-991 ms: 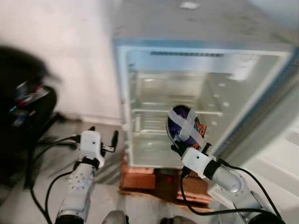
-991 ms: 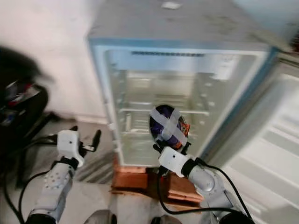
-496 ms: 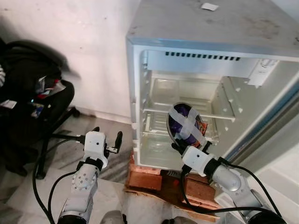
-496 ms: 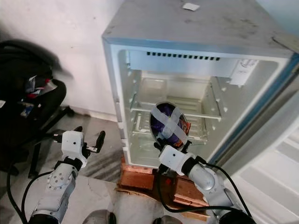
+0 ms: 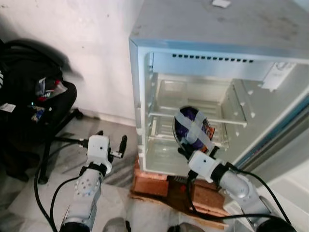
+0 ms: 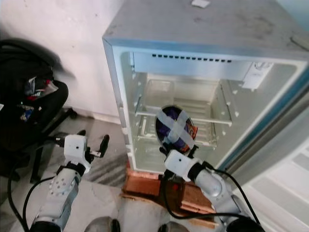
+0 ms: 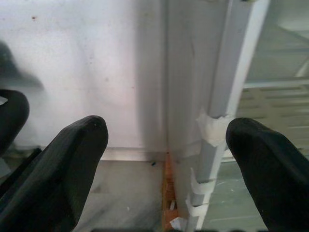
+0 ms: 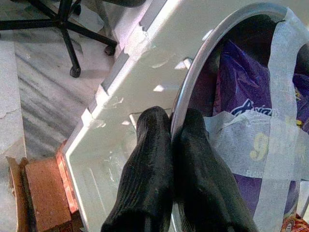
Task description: Restocking fridge
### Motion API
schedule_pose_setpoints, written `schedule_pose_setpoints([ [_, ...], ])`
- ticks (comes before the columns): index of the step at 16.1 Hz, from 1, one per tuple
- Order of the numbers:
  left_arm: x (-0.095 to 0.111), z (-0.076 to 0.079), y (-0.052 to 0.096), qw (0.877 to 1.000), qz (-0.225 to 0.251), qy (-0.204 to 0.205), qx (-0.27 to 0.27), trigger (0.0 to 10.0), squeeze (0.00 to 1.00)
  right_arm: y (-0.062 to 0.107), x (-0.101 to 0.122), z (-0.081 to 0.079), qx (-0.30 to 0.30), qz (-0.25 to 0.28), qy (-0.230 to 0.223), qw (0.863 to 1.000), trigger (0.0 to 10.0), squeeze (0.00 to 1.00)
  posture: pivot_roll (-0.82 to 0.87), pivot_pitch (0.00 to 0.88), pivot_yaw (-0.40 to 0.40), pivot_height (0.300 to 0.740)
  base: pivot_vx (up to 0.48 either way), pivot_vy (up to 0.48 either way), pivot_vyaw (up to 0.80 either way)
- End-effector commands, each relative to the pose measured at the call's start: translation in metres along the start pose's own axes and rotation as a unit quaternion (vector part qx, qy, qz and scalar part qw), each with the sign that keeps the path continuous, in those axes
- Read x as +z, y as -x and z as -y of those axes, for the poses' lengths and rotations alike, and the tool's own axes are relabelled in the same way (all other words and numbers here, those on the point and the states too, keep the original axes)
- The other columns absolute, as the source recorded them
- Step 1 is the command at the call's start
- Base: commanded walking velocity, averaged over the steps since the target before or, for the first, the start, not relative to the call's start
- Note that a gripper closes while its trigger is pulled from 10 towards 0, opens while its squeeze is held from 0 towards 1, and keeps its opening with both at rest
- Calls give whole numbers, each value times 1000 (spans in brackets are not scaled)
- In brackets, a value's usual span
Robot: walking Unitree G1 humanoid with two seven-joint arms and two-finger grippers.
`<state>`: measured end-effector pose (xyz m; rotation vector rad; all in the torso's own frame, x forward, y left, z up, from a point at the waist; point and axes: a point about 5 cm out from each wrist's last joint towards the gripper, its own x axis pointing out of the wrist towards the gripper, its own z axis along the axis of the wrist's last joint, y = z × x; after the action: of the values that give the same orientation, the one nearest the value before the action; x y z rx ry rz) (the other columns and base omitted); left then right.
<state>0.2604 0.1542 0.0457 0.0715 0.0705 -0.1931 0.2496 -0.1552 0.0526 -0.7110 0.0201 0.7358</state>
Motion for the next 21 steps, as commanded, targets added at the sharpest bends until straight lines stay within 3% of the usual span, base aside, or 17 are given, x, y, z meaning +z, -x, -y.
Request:
schedule_pose_setpoints([
  [1, 1, 0, 1, 1000, 2, -2, -4, 10000, 0, 1, 0, 4, -9, -2, 8, 1000, 10000, 0, 58, 57, -30, 740, 0, 0, 0],
  [9, 0, 2, 3, 1000, 3, 0, -8, 10000, 0, 3, -10, 12, -53, -42, 18, 998, 10000, 0, 58, 62, -34, 740, 187, 0, 0],
  [11, 1, -3, 6, 1000, 3, -2, 0, 10000, 0, 9, -10, 16, -88, -43, -15, 995, 10000, 0, 57, 63, -37, 740, 253, 0, 0],
  [12, 1, -8, 16, 1000, 4, -1, 6, 10000, 0, 20, -10, 14, -127, -41, -55, 990, 10000, 0, 56, 65, -38, 740, 244, 0, 0],
  [14, -8, -13, 33, 1000, -12, -6, 12, 10000, 0, 34, -12, 3, -145, -49, -64, 986, 10000, 0, 54, 69, -37, 740, 244, 0, 0],
  [16, -10, -14, 40, 1000, -18, -6, 14, 10000, 0, 37, -12, 0, -167, -55, -95, 980, 10000, 0, 54, 72, -37, 740, 244, 0, 0],
  [21, -5, -11, 34, 1000, -13, -2, 11, 10000, 0, 31, -7, 6, -161, -52, -83, 982, 10000, 0, 59, 67, -41, 740, 202, 0, 0],
])
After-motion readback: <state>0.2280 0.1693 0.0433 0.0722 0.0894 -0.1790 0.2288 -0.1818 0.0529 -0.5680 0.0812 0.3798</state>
